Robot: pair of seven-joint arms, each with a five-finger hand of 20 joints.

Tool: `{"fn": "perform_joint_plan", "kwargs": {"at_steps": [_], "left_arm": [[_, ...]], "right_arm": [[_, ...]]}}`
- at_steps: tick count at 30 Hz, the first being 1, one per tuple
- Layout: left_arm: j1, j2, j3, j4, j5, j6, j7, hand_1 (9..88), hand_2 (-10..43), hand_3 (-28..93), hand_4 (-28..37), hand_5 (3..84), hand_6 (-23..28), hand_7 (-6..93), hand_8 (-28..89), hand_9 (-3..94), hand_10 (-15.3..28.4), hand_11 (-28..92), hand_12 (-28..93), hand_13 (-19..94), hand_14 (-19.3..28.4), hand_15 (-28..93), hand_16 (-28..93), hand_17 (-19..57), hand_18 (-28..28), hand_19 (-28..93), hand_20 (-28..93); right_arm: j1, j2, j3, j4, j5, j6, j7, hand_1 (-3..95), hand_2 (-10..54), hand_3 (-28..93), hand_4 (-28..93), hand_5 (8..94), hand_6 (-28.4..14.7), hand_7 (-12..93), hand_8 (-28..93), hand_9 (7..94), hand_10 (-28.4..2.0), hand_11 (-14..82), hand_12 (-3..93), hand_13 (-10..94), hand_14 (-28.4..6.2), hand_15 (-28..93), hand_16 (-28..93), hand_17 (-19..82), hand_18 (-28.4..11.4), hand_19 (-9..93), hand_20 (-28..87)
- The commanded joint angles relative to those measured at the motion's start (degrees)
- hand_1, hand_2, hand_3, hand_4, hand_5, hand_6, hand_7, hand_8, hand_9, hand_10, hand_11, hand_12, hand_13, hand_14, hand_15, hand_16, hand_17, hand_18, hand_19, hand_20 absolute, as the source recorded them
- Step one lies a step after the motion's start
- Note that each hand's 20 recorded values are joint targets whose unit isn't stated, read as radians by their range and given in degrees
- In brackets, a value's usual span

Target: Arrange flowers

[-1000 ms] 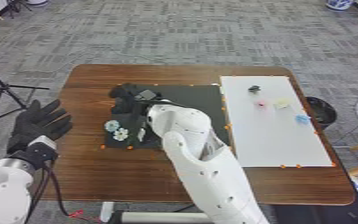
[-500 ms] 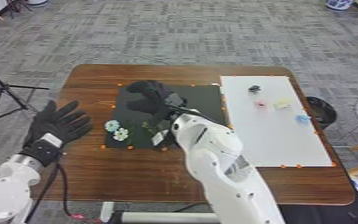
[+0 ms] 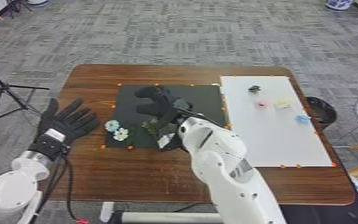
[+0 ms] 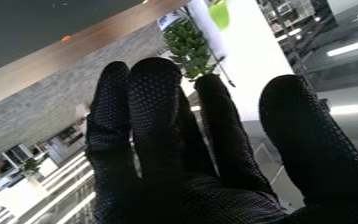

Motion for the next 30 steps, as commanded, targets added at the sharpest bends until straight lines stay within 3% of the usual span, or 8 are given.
{"fn": "perform_joint_plan", "kwargs": {"at_steps": [1,18,21,23,25,27,28,30], "left_arm": [[1.4,0.38,3.92,1.82,-3.11,-4.86,3.37,30.1,22.1,48,-28.3,29.1,11.0,4.9,-7,18.0,19.5,16,4,10,20.1,20,-10,-11.2,25.8,46,-16],[-0.7,0.49,6.35,2.99,-1.44,-7.81,6.83,30.6,19.8,47,-28.3,30.2,9.3,4.4,-7,21.8,17.0,13,6,14,17.5,15,-6,-10.1,19.3,41,-9],[-0.6,0.33,6.21,1.89,-2.83,-6.24,5.39,30.8,19.6,47,-28.3,30.1,9.2,4.5,-7,21.9,16.9,13,6,15,17.2,14,-5,-9.9,19.6,40,-8],[0.1,0.53,6.07,-0.49,-0.91,-1.96,6.29,30.9,19.6,46,-28.3,29.9,9.2,4.5,-7,21.7,16.9,13,6,14,17.2,14,-5,-10.4,21.0,41,-7],[0.9,0.33,5.07,-2.24,1.92,-0.68,8.4,30.3,19.5,47,-28.3,29.7,9.3,4.8,-7,21.4,16.8,13,7,13,17.0,14,-5,-11.5,20.4,42,-7],[2.3,0.0,3.83,-4.53,7.96,2.7,12.17,30.9,19.4,46,-28.3,29.7,9.1,5.1,-7,20.6,16.3,13,7,12,16.2,14,-5,-12.6,16.6,40,-6],[2.8,-0.3,2.72,-5.13,10.83,3.28,13.06,30.9,19.4,46,-28.3,29.9,9.0,5.5,-7,20.6,15.8,13,7,12,15.4,13,-5,-12.7,15.2,39,-6],[4.3,-0.15,0.05,-5.92,11.51,2.82,14.45,31.5,19.4,46,-28.3,30.7,8.7,6.1,-8,21.1,15.3,13,7,13,14.1,12,-4,-12.5,14.0,37,-3]], "right_arm": [[-1.4,-0.1,0.5,-0.5,0.5,0.3,0.5,29.1,13.4,79,-22,45.6,-8.9,8,-10,38.8,-18.1,9.5,8.9,58,-14.9,76,22,26,-23.0,77,28],[-2.1,-0.2,1.1,-0.7,1.7,-0.8,0.5,27.0,13.7,82,-23,45.4,-8.8,8,-10,38.6,-18.1,9.4,9.1,58,-14.2,75,22,25,-21.9,73,25],[-2.4,-0.1,0.9,-0.8,1.8,-0.1,0.6,26.9,13.8,82,-23,45.4,-8.7,8,-10,38.6,-18.1,9.3,9.1,58,-14.0,74,23,25,-21.8,73,24],[-2.3,-0.2,0.9,-0.7,2.1,-0.4,0.4,26.9,13.8,82,-23,45.4,-8.7,8,-10,38.5,-18.2,9.3,9.1,58,-14.0,74,23,25,-21.8,73,24],[-1.7,-0.7,1.5,0.0,2.1,-1.3,-1.2,26.9,13.8,82,-23,45.5,-8.7,8,-10,38.7,-18.0,9.3,9.1,58,-14.0,74,23,25,-21.8,73,24],[-0.7,-1.4,2.2,0.7,1.2,-3.8,-2.9,27.1,13.8,82,-23,45.9,-8.2,9,-10,39.3,-16.9,9.6,9.1,57,-14.1,74,23,24,-21.7,73,24],[-0.3,-1.6,2.4,0.8,0.5,-5.0,-3.3,27.2,13.9,83,-23,47.0,-7.6,9,-10,39.9,-16.2,9.8,9.2,57,-14.3,74,23,24,-21.6,73,24],[0.4,-1.9,2.8,1.4,0.1,-6.6,-4.7,27.3,14.3,83,-23,48.2,-7.0,10,-11,40.5,-15.3,10.0,9.2,54,-14.8,73,23,23,-21.6,72,24]]}}
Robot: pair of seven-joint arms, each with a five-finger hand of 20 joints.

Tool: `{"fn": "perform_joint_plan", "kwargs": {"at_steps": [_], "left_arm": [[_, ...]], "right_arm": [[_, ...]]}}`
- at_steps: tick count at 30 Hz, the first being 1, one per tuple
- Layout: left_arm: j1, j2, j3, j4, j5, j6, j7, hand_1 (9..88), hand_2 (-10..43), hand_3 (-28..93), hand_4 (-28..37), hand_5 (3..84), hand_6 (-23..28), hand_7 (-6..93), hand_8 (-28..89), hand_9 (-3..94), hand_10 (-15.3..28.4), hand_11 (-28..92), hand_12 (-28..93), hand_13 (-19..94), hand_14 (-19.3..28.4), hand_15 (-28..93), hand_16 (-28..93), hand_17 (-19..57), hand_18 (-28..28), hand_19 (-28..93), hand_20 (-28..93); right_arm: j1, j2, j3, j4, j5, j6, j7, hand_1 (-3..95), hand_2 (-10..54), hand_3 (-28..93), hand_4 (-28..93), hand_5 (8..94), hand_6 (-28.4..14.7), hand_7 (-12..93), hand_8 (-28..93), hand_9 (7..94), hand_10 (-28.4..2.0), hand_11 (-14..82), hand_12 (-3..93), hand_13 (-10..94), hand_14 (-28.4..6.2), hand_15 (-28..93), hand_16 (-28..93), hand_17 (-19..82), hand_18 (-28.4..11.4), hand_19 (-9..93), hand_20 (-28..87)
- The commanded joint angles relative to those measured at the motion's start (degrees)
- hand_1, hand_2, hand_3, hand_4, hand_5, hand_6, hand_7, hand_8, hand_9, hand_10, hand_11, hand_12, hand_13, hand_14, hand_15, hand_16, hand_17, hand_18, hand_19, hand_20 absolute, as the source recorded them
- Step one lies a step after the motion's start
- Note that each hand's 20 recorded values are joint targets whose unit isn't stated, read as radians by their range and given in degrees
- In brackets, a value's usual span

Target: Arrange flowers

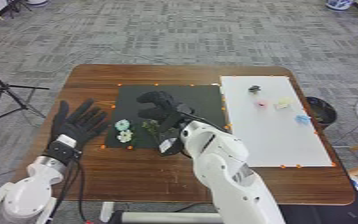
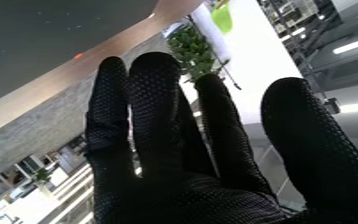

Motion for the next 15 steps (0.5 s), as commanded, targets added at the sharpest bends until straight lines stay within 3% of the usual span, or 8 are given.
{"fn": "perform_joint_plan", "kwargs": {"at_steps": [1,3,5,7,11,13,15], "left_arm": [[5.1,-0.56,-7.15,-6.07,10.92,5.33,8.43,32.0,19.4,45,-28.3,31.2,8.6,6.3,-8,21.7,15.1,14,6,13,13.8,12,-4,-12.2,13.8,36,-2],[6.7,-0.81,-10.25,-6.26,10.56,5.31,8.37,32.6,19.7,44,-28.3,32.1,8.6,6.6,-8,22.9,15.0,14,6,14,13.7,12,-4,-11.8,13.6,36,-2],[8.1,-1.16,-11.82,-6.66,11.26,6.74,8.97,31.5,19.9,46,-28.3,32.6,8.5,6.8,-8,23.9,15.0,14,6,15,13.8,12,-4,-11.1,13.5,36,-1],[9.0,-1.71,-12.88,-6.84,10.58,6.95,9.35,31.1,19.9,46,-28.3,33.0,8.5,6.8,-8,24.7,14.9,14,6,16,13.8,13,-4,-10.7,13.4,36,-1],[8.8,-2.3,-12.73,-6.75,9.18,7.24,10.34,30.8,19.9,47,-28.3,33.2,8.4,6.8,-8,25.1,14.8,14,6,16,13.9,12,-4,-10.4,13.5,36,0],[8.9,-2.42,-12.46,-7.04,9.51,6.99,10.48,30.8,19.9,47,-28.3,33.2,8.3,6.9,-8,25.3,14.7,14,6,16,13.9,12,-4,-10.3,13.5,36,0],[9.1,-2.62,-12.2,-7.25,9.86,6.13,10.61,30.7,19.8,47,-28.3,33.3,8.3,6.9,-8,25.5,14.5,14,6,17,13.9,13,-4,-10.1,13.4,35,0]], "right_arm": [[2.9,-2.1,2.1,1.9,-2.2,-7.8,-5.6,27.2,14.5,83,-23,48.3,-6.9,10,-11,40.7,-14.7,10.0,9.2,52,-15.1,71,22,22,-21.7,72,24],[4.4,-2.9,3.2,3.0,-4.9,-11.9,-8.9,26.8,15.0,82,-23,47.7,-6.3,10,-11,40.8,-13.5,10.2,9.5,46,-15.8,62,18,20,-21.6,71,24],[5.3,-3.1,3.5,3.7,-8.0,-14.4,-11.4,26.0,15.6,82,-24,46.9,-5.6,11,-11,40.6,-12.9,10.0,9.7,41,-16.8,58,17,18,-21.4,70,25],[6.0,-3.0,3.3,4.4,-10.1,-14.5,-12.9,25.7,16.3,82,-24,46.5,-5.1,11,-11,40.6,-12.7,10.2,10.0,36,-17.2,56,16,16,-21.0,69,25],[7.4,-3.7,2.3,6.7,-17.1,-14.6,-15.4,24.7,18.2,83,-23,46.8,-4.0,13,-12,38.6,-12.5,8.7,10.2,22,-18.5,41,12,7,-19.9,60,21],[7.9,-4.1,1.4,7.5,-19.8,-14.9,-15.2,24.1,18.8,82,-23,47.0,-3.4,13,-12,36.3,-12.9,7.8,10.4,18,-19.0,37,10,3,-19.3,56,18],[8.5,-4.7,0.8,8.5,-23.4,-15.9,-16.7,23.3,19.0,82,-23,46.4,-2.4,13,-12,33.8,-15.5,6.7,10.8,14,-19.7,34,10,1,-18.9,54,15]]}}
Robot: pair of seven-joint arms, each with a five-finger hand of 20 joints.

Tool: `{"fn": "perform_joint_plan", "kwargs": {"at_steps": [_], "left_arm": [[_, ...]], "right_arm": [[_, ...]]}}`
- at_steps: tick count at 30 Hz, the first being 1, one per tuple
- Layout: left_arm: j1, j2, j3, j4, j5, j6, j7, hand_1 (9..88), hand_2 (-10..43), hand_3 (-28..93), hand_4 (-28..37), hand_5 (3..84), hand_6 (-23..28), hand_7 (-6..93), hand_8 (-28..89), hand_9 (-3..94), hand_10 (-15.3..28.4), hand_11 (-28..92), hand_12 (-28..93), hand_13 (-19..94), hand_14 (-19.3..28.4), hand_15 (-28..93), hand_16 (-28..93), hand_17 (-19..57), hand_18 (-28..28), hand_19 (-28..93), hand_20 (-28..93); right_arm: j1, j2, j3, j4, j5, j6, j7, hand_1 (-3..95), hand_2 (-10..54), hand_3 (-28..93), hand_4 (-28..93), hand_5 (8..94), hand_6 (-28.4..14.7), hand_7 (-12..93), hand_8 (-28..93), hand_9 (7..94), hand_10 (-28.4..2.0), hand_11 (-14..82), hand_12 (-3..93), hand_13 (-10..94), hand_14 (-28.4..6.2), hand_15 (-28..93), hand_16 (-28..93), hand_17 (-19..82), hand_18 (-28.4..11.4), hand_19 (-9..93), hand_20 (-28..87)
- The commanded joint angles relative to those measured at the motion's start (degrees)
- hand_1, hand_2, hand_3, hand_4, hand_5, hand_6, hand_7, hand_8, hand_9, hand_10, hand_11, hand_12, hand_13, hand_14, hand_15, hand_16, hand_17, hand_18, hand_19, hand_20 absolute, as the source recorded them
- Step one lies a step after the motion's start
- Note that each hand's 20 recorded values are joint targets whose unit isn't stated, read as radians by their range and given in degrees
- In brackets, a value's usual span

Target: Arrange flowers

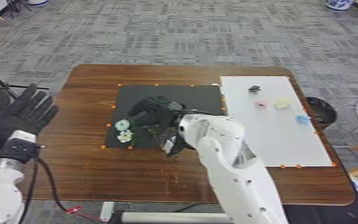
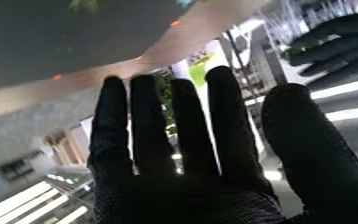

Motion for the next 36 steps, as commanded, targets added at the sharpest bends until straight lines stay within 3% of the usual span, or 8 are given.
{"fn": "perform_joint_plan", "kwargs": {"at_steps": [1,7,11,16,20,30,36], "left_arm": [[0.2,-1.26,1.79,-0.19,1.81,-0.81,1.25,30.6,19.9,48,-28.3,33.3,8.3,6.9,-8,25.5,14.5,14,6,17,14.0,13,-4,-10.1,13.4,35,0],[1.2,-2.4,1.37,-1.63,2.7,-1.97,1.89,30.7,19.8,47,-28.3,33.3,8.2,6.7,-8,25.6,14.6,14,6,17,14.2,12,-4,-10.0,13.6,35,1],[1.2,-2.94,1.58,-1.88,3.75,-1.85,2.34,31.0,19.8,47,-28.3,33.3,8.1,6.4,-8,25.9,14.1,14,6,18,13.8,12,-4,-9.7,13.5,35,1],[1.5,-3.37,1.85,-2.52,4.34,-3.2,2.87,30.8,19.8,47,-28.3,33.3,7.9,6.2,-8,26.2,13.8,13,6,18,13.5,12,-4,-9.2,13.5,34,2],[1.3,-3.5,2.23,-2.63,5.41,-3.78,2.3,31.0,19.8,47,-28.3,33.2,7.8,6.0,-8,26.4,13.3,13,6,19,13.0,11,-4,-8.7,13.3,34,2],[-0.6,-2.77,3.9,-2.45,5.64,-4.78,2.36,30.2,19.7,47,-28.3,32.6,6.9,5.8,-8,26.5,11.4,12,6,21,11.1,9,-4,-7.3,12.8,33,2],[-0.6,-2.74,4.1,-2.56,5.53,-5.03,2.59,30.6,19.7,46,-28.3,32.4,6.5,6.1,-8,26.5,11.0,12,6,21,10.5,8,-3,-7.1,12.7,33,2]], "right_arm": [[3.0,-2.2,-2.6,3.7,-9.7,0.2,-2.1,22.9,18.9,82,-23,46.1,-1.8,14,-12,32.4,-16.3,6.0,11.0,12,-20.0,33,10,0,-18.7,53,14],[3.5,-4.8,-2.9,6.4,-14.8,-4.8,-4.4,19.8,18.4,81,-23,44.3,-0.1,14,-12,28.5,-16.9,4.4,11.7,7,-19.9,30,8,-4,-18.3,51,9],[4.2,-6.5,-2.7,8.6,-19.5,-7.7,-7.3,15.4,19.4,80,-23,42.4,0.0,13,-11,26.1,-17.3,2.9,12.3,5,-19.8,28,8,-6,-18.2,51,7],[4.0,-7.5,-2.5,10.1,-21.5,-8.4,-8.2,4.5,21.5,75,-28,37.2,-0.1,10,-10,23.8,-18.1,0.9,13.5,4,-20.1,27,8,-7,-18.3,52,5],[4.0,-7.9,-3.0,10.5,-22.8,-8.2,-8.1,2.0,22.4,75,-28,35.4,-0.2,9,-9,22.7,-18.2,-0.1,14.0,4,-20.1,26,8,-7,-18.4,52,5],[5.4,-9.7,-3.4,13.2,-26.4,-8.4,-5.7,1.3,23.2,76,-28,33.8,-0.8,7,-9,21.9,-18.0,-0.9,14.4,4,-20.3,25,9,-7,-18.8,52,5],[5.7,-9.7,-3.7,13.7,-26.3,-7.8,-3.7,3.7,23.4,75,-28,34.2,-3.1,5,-8,21.8,-17.9,-0.2,14.1,4,-20.5,25,10,-7,-19.0,54,6]]}}
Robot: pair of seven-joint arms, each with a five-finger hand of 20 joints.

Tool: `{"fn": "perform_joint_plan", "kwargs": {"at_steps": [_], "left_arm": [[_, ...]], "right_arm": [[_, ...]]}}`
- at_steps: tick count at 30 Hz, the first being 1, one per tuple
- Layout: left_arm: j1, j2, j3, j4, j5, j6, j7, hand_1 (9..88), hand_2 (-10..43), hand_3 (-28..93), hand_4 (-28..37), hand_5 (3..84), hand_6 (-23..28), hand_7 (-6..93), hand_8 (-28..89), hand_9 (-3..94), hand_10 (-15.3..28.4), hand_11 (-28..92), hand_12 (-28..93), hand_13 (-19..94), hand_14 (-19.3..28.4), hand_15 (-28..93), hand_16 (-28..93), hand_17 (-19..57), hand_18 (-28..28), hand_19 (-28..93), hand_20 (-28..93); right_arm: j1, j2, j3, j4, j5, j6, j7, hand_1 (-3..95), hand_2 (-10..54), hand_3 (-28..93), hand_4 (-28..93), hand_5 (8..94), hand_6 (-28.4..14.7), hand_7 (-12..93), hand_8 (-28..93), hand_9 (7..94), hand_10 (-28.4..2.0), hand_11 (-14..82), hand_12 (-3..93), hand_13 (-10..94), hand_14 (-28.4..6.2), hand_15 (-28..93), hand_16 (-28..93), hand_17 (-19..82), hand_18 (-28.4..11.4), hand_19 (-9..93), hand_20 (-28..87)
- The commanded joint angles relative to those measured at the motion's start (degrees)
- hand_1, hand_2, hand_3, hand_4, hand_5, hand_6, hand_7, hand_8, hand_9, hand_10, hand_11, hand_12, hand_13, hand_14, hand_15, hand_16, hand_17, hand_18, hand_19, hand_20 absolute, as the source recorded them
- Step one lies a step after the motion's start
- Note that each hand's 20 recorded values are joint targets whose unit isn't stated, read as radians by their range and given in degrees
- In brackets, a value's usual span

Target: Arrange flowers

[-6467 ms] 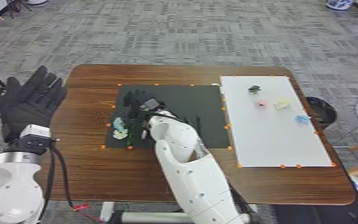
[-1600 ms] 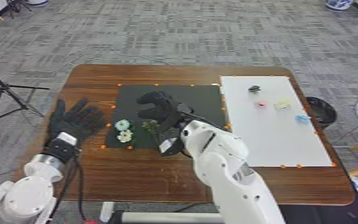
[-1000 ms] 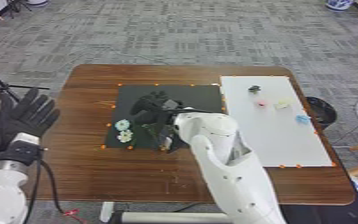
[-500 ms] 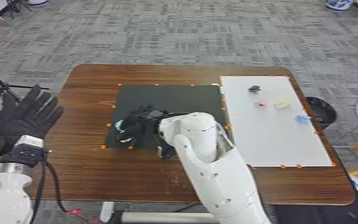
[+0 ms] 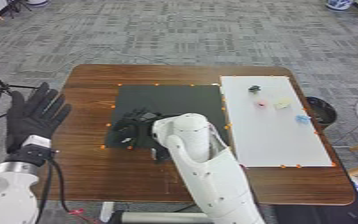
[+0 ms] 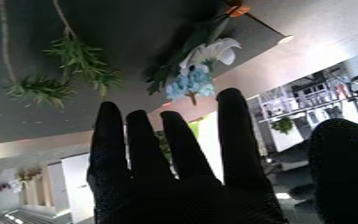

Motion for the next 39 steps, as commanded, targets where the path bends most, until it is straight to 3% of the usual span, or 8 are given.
{"fn": "perform_joint_plan", "kwargs": {"at_steps": [1,10,21,33,39], "left_arm": [[-0.2,0.09,0.42,-0.54,0.27,-1.21,0.39,30.3,19.7,47,-28.3,32.4,6.4,6.2,-8,26.5,10.9,12,6,21,10.3,9,-3,-7.1,12.7,33,2],[-0.3,0.19,0.69,-0.46,0.12,-1.94,0.0,28.7,19.2,50,-28.3,32.4,6.2,6.7,-8,26.6,10.4,13,6,22,9.7,9,-4,-6.8,12.6,34,2],[-0.7,0.18,1.09,-0.37,0.07,-2.66,-0.3,29.1,19.0,50,-28.3,32.7,6.3,7.7,-9,26.7,10.5,15,5,22,9.8,11,-4,-7.4,12.9,35,1],[-0.1,-0.17,1.06,-0.31,-0.39,-3.1,-0.47,29.2,18.8,51,-28.3,33.1,6.8,8.3,-9,26.9,11.3,17,5,21,11.0,14,-5,-8.6,13.5,36,1],[0.1,-0.19,0.98,-0.22,-0.68,-3.21,-0.43,29.4,18.8,51,-28.3,33.4,7.2,8.5,-9,26.9,12.0,17,4,20,11.9,15,-6,-9.2,13.7,37,1]], "right_arm": [[1.1,-0.8,-0.7,0.8,-9.3,0.6,2.4,4.2,23.5,75,-28,34.4,-3.7,5,-8,22.0,-17.7,0.2,14.1,4,-20.6,26,10,-7,-19.0,54,6],[1.6,-0.6,-0.3,1.7,-10.0,0.3,2.4,8.0,23.8,75,-28,35.1,-10.6,2,-9,26.8,-14.2,5.1,10.5,6,-19.8,28,6,-6,-19.0,55,5],[2.7,-1.1,1.1,3.5,-9.4,1.9,5.3,10.1,23.1,74,-28,28.9,-15.3,-1,-8,23.8,-15.1,5.1,9.2,3,-18.6,28,2,-6,-18.9,56,4],[2.6,-0.1,1.2,3.3,-6.3,9.1,10.1,13.5,21.7,74,-27,27.7,-16.7,-2,-8,21.9,-15.3,7.0,7.6,2,-17.7,31,-5,-5,-18.2,58,3],[3.0,0.5,1.5,3.4,-5.3,7.4,11.5,14.9,21.1,74,-27,28.5,-16.9,-1,-9,22.0,-15.6,9.1,6.4,2,-17.6,34,-8,-5,-18.2,59,2]]}}
